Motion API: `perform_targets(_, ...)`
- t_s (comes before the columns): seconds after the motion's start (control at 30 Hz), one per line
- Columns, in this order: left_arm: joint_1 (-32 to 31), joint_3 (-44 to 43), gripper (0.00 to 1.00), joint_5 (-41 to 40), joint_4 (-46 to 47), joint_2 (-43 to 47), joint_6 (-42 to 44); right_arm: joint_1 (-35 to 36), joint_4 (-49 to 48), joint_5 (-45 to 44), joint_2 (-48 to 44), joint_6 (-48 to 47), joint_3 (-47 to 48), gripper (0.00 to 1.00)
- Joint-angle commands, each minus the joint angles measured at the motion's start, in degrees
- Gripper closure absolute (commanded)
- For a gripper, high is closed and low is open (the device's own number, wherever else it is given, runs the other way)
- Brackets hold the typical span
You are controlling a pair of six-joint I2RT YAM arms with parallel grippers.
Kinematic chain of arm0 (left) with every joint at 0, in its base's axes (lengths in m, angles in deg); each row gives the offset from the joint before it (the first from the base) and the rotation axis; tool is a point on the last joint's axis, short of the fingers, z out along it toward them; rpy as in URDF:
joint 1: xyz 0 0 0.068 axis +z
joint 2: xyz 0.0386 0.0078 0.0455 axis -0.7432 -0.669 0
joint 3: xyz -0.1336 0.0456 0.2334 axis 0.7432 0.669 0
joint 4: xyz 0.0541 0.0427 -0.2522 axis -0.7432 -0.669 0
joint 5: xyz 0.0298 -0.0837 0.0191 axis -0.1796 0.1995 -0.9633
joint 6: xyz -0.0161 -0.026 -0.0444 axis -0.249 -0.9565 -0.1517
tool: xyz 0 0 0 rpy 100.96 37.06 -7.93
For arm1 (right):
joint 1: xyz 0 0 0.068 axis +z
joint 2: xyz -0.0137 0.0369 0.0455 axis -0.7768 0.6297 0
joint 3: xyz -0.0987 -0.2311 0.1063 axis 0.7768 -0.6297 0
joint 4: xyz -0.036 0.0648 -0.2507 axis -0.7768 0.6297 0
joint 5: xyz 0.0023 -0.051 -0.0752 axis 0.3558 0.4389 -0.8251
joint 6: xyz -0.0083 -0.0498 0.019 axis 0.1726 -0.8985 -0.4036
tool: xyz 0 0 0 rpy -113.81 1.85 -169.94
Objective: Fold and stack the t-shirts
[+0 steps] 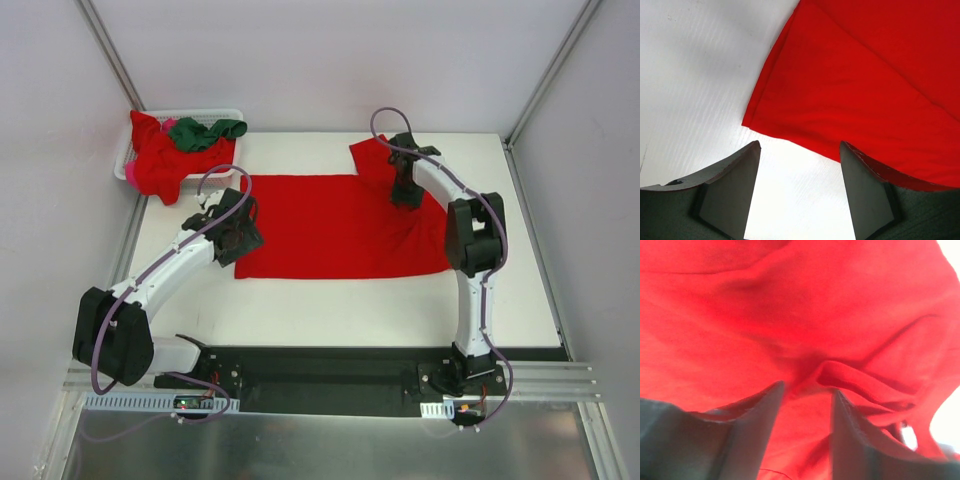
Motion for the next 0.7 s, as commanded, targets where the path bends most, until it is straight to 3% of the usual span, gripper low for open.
perform_targets(0.0, -0.37, -0.25, 0.35, -1.04, -0.80, 1.31, 0.92, 0.19, -0.88, -2.08, 1.25, -0.29, 3.00, 0.66)
perform_targets(0.27, -0.28, -0.25, 0.35, -1.21, -0.71, 1.31, 0.92, 0.28, -0.62, -1.99, 1.69, -0.38, 3.09, 0.99)
perform_targets(0.5, -0.28, -0.16, 0.34, -0.95, -0.80, 1.31, 0.83, 1.42, -7.10, 2.57, -0.33, -2.83, 3.61, 0.99)
perform_targets(0.67, -0.28, -0.08, 0.34, -0.86, -0.80, 1.57, 0.92, 2.74, -7.39, 6.09, 2.99, -3.81, 8.97, 0.99)
